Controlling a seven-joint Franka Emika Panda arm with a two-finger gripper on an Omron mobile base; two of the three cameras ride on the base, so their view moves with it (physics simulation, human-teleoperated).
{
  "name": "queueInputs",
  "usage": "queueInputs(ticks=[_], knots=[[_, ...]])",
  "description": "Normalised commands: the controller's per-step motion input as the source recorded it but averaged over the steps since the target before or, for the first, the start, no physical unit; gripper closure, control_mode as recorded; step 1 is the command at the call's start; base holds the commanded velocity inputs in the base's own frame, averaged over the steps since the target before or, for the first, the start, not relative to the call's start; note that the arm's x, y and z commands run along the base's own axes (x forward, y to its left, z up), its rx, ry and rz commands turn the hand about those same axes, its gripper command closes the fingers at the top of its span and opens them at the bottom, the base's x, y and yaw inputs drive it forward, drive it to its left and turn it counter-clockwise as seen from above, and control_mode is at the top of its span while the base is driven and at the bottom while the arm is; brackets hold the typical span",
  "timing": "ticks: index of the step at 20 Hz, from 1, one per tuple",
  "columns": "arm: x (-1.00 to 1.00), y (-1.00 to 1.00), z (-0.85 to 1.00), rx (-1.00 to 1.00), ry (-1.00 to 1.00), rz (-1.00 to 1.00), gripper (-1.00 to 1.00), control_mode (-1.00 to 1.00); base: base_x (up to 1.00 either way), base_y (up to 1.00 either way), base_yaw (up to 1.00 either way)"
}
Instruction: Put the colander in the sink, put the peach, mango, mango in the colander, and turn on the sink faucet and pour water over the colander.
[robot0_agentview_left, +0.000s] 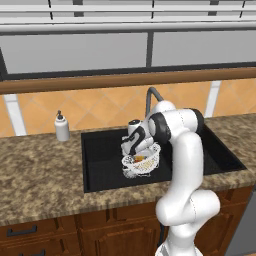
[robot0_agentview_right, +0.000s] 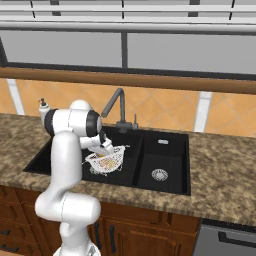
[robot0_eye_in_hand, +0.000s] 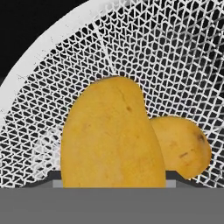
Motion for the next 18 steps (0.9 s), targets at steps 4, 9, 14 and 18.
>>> queueInputs(ticks=[4, 9, 14, 18], knots=[[0.00, 0.00, 0.00, 0.00, 0.00, 0.00, 1.00, -1.00, 0.00, 0.00, 0.00], [0.00, 0.00, 0.00, 0.00, 0.00, 0.00, -1.00, -1.00, 0.00, 0.00, 0.00], [0.00, 0.00, 0.00, 0.00, 0.00, 0.00, -1.00, -1.00, 0.00, 0.00, 0.00], [0.00, 0.00, 0.00, 0.00, 0.00, 0.00, -1.00, -1.00, 0.00, 0.00, 0.00]])
